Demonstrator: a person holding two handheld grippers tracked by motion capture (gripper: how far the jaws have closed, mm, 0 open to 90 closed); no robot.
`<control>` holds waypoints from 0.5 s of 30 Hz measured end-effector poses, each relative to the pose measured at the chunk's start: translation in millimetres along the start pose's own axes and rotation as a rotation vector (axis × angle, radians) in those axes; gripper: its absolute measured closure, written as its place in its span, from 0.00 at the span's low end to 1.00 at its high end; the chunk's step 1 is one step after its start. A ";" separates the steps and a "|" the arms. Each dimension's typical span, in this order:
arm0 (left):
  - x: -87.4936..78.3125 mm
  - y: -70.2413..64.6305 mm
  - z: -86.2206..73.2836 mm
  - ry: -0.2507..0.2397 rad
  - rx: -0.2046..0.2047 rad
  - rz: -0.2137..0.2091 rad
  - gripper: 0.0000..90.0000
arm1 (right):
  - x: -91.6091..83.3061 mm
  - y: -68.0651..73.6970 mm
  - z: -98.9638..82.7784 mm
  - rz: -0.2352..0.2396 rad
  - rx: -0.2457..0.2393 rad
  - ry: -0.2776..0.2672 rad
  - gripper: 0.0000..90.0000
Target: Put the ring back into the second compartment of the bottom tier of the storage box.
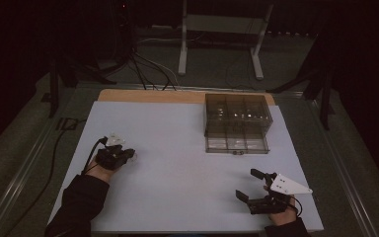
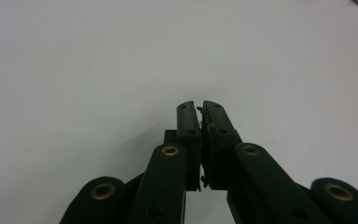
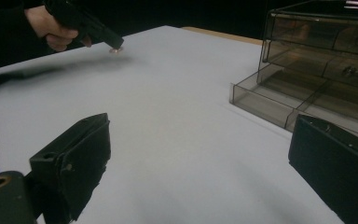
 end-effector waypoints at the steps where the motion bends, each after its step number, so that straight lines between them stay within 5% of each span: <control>1: 1.2 -2.2 0.8 -0.001 0.007 -0.004 0.98 | -0.5 0.0 0.9 -0.001 0.001 -0.004 0.06; 15: 11.7 -34.8 9.2 0.022 0.075 -0.087 0.98 | 0.0 1.7 0.2 0.003 -0.004 0.001 0.06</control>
Point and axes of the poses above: each handheld gripper's, and its own axes: x roughly forward along the jaws, z roughly out of its top, y roughly to its left, the point moved 10 cm from there along x, roughly forward along the jaws, and after that the axes turned 12 degrees about -x, right-handed, at the moved point
